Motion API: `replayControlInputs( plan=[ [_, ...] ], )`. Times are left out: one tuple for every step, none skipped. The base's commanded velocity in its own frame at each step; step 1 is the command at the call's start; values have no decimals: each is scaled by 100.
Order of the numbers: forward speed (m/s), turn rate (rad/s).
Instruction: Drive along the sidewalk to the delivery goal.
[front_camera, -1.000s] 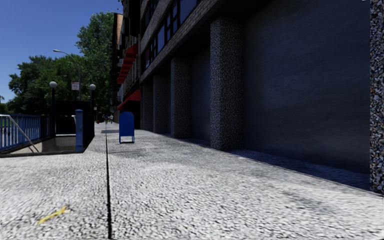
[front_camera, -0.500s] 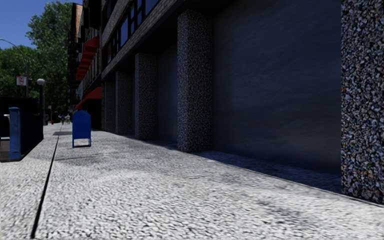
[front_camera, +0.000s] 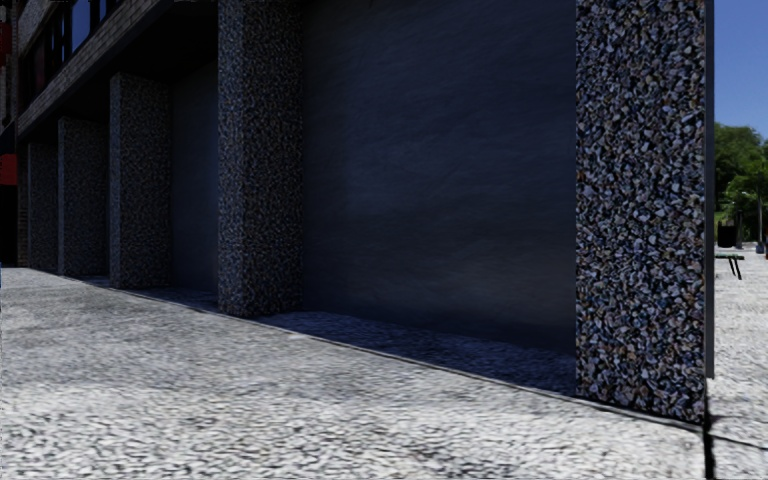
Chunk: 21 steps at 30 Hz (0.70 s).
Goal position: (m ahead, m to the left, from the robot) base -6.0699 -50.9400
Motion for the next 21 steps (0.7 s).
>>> replayControlInputs(
  plan=[
    [105, -86],
    [105, -86],
    [105, -86],
    [105, -86],
    [105, -86],
    [105, -86],
    [105, -86],
    [105, -86],
    [105, -86],
    [105, -86],
    [105, -87],
    [105, -87],
    [105, -87],
    [105, -88],
    [105, -88],
    [105, -88],
    [105, -88],
    [105, -88],
    [105, -88],
    [105, -88],
    [105, -89]
  ],
)
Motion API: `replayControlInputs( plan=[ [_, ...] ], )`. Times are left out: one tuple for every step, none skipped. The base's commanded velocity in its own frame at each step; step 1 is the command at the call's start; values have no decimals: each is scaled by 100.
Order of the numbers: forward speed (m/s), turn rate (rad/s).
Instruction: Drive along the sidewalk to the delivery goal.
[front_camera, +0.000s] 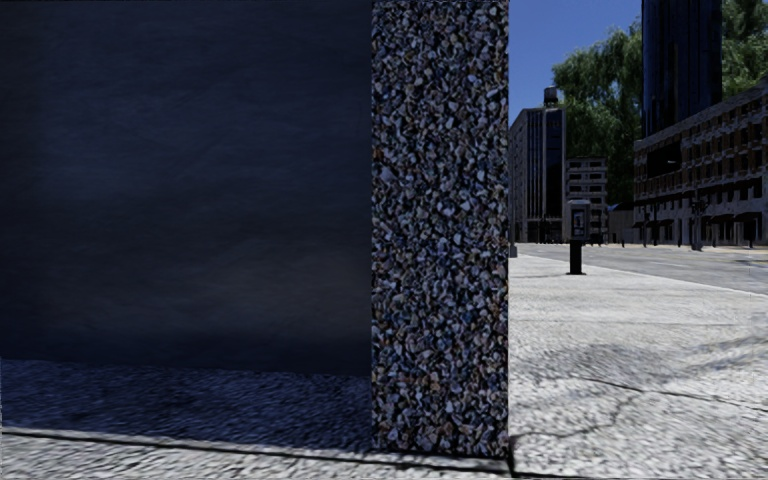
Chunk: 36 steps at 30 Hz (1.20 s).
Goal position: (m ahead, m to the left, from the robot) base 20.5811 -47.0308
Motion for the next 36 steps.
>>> replayControlInputs(
  plan=[
    [105, -89],
    [105, -90],
    [105, -90],
    [105, -90],
    [105, -91],
    [105, -91],
    [105, -91],
    [105, -91],
    [105, -92],
    [105, -92],
    [105, -93],
    [105, -93],
    [105, -94],
    [100, -95],
    [90, -96],
    [76, -97],
    [76, -97],
    [60, -94],
    [28, 0],
    [0, 0],
    [0, 0],
    [0, 0],
    [0, 0],
    [0, 0],
    [0, 0],
    [0, 0],
    [0, 0],
    [0, 0],
    [0, 0],
    [0, 0],
    [0, 0],
    [0, 0],
    [0, 0],
    [0, 0],
    [0, 0],
    [0, 0]
  ],
)
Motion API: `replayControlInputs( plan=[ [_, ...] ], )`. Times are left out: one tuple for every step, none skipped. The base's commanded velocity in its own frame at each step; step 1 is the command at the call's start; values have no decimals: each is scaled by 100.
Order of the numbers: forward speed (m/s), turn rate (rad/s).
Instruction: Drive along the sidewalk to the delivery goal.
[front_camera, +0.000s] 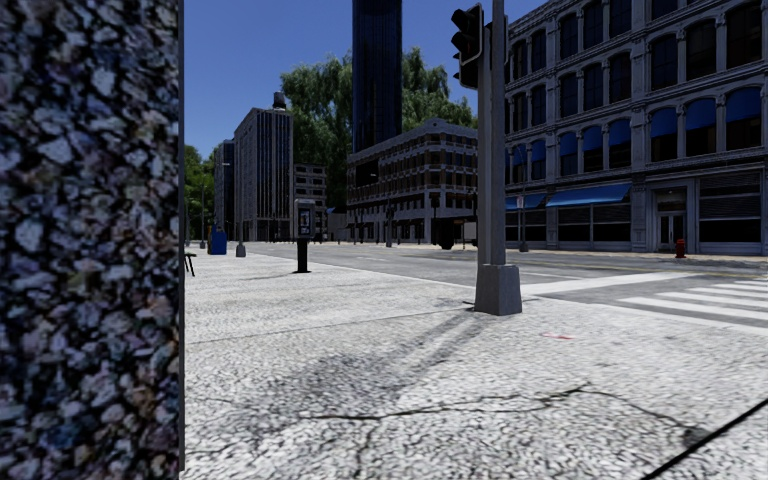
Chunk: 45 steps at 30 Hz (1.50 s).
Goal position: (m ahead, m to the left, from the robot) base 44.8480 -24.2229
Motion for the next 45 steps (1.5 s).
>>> replayControlInputs(
  plan=[
    [0, 0],
    [0, 0],
    [0, 0],
    [0, -10],
    [-19, -21],
    [-63, -26],
    [-63, -26],
    [-90, -27],
    [-100, -28],
    [-103, -30],
    [-103, -30],
    [-103, -36],
    [-103, -38],
    [-103, -39],
    [-103, -39],
    [-103, -39],
    [-103, -39],
    [-103, -40],
    [-103, -43],
    [-103, -43],
    [-103, -46],
    [-103, -47],
    [-103, -47],
    [-103, -47],
    [-103, -47],
    [-102, -47],
    [-102, -47],
    [-102, -47],
    [-101, -47],
    [-101, -47],
    [-101, -48],
    [-101, -49],
    [-101, -49],
    [-101, -52],
    [-101, -55],
    [-101, -58],
    [-101, -58],
    [-101, -59],
    [-101, -59],
    [-101, -59],
    [-101, -59],
    [-101, -59],
    [-101, -59],
    [-101, -59],
    [-101, -59]
  ],
)
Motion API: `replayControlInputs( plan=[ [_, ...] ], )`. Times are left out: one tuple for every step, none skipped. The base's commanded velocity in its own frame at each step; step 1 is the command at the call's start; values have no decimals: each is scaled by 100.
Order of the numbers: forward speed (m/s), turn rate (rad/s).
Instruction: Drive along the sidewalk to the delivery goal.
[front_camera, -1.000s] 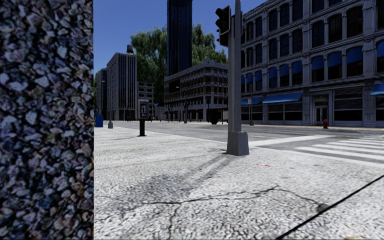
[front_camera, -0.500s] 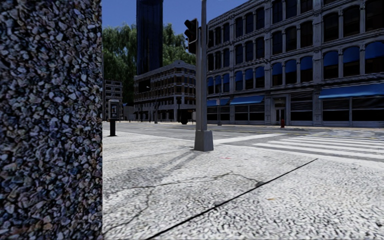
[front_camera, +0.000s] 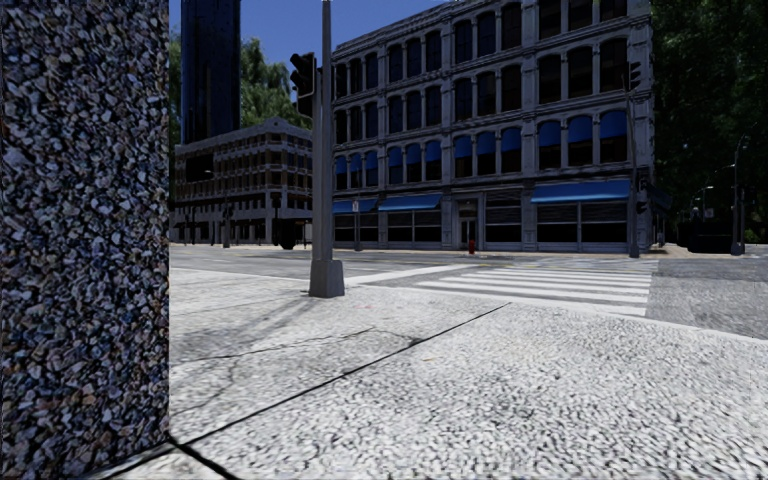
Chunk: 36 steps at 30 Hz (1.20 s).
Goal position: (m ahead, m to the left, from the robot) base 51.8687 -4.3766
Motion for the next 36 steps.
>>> replayControlInputs(
  plan=[
    [-101, -59],
    [-100, -59],
    [-6, -58],
    [0, -8],
    [0, 0],
    [0, 0],
    [0, 0],
    [0, 0],
    [0, 0],
    [0, 0],
    [0, 0],
    [0, 0],
    [0, 0],
    [0, 0],
    [0, 0],
    [47, 0],
    [200, 0],
    [200, 0],
    [200, 0],
    [200, 0],
    [200, 0],
    [200, 0],
    [200, 0],
    [200, 0],
    [200, 0],
    [200, 0],
    [200, 0],
    [200, 0],
    [200, 0],
    [200, 0],
    [200, 0],
    [200, 0],
    [200, 0],
    [200, 0],
    [200, 0],
    [200, 0]
  ],
)
